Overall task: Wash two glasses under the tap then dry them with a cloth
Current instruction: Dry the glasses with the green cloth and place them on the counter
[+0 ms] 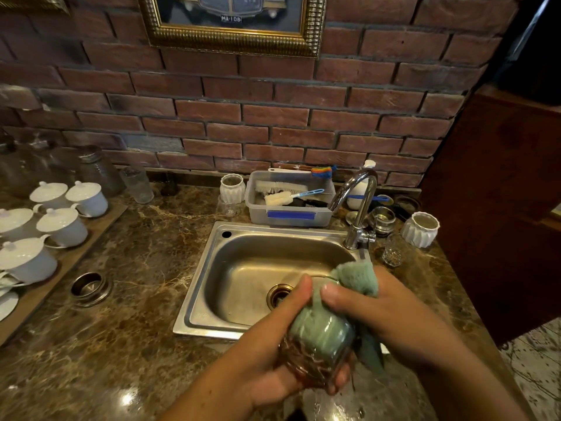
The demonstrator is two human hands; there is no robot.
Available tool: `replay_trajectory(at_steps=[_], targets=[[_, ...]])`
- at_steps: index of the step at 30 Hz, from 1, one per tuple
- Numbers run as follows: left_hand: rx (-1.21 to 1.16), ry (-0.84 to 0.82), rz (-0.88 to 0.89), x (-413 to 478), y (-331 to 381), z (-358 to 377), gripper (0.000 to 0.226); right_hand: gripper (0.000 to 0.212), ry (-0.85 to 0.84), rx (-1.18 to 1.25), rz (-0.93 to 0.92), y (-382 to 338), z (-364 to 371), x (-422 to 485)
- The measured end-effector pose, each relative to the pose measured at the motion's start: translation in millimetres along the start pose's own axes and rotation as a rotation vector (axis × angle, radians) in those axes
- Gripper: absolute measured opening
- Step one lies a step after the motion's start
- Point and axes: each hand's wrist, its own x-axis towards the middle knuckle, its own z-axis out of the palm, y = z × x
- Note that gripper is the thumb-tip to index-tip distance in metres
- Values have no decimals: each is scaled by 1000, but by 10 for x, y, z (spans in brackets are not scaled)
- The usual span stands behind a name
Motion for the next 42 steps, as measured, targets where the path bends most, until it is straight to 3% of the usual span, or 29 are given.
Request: replay_trajectory(at_steps=[5,9,12,17,19,22,24,26,30,36,42], targets=[[-146,187,187,97,-74,-3,61,23,563,34,-218,215,375,79],[-220,284,269,77,-109,4,62,22,727,111,-265,390,539,111],[-104,424,370,56,-120,-46,62,26,768,183,-207,473,671,161],[251,758,633,-11,-98,-308,69,19,670,241,-63,562,965,252],[491,815,710,-65,-85,-463,88,21,598,414,109,579,1107,319],[717,777,711,-190,-119,-771,113,35,448,868,366,719,1204,468],[820,717,677,-318,-163,-981,122,50,309,1029,493,817,1218,549],[899,678,627,-458,-186,-1177,117,55,227,1104,569,939,1266,606],[956,668,535,-710,-198,-1604,93,61,74,1117,706,1136,1502,735],[962,712,402,-1071,-203,-2185,91,54,33,1111,788,1240,1829,915],[899,812,357,-1343,-208,-2657,86,97,-11,1095,859,1389,2038,1020]])
